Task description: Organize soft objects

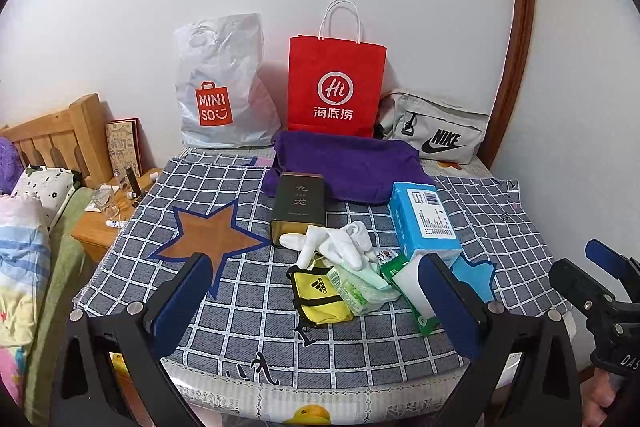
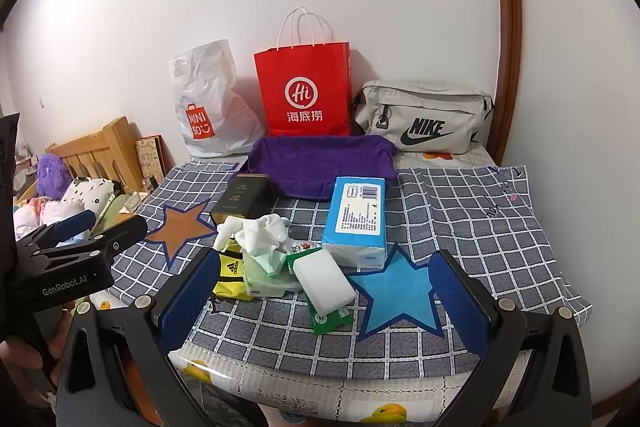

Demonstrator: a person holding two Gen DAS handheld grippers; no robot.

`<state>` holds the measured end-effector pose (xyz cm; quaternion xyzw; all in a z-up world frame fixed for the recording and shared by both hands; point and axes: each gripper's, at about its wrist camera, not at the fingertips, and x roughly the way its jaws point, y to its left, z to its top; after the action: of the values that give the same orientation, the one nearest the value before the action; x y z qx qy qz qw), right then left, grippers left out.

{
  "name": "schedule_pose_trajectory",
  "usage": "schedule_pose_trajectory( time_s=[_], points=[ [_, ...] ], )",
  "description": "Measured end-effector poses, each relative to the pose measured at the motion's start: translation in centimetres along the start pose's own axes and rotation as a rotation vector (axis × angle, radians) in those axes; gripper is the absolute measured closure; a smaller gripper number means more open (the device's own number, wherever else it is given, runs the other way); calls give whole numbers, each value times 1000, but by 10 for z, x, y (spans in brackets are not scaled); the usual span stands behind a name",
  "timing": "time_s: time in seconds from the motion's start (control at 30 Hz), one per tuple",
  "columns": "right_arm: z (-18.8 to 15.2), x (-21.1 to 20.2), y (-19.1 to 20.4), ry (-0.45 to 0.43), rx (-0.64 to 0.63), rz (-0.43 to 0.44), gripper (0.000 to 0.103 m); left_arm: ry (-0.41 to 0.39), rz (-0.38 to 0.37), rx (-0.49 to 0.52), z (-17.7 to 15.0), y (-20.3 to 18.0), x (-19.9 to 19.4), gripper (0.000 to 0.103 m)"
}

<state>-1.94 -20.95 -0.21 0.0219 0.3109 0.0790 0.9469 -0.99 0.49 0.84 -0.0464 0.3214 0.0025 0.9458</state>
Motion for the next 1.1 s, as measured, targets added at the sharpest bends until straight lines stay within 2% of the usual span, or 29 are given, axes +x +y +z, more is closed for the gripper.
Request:
schedule_pose_trajectory(
  time_s=[1.1],
  points=[
    [2, -3, 3, -9, -4, 5, 1, -2, 3, 3, 1, -1, -2, 0]
  ],
)
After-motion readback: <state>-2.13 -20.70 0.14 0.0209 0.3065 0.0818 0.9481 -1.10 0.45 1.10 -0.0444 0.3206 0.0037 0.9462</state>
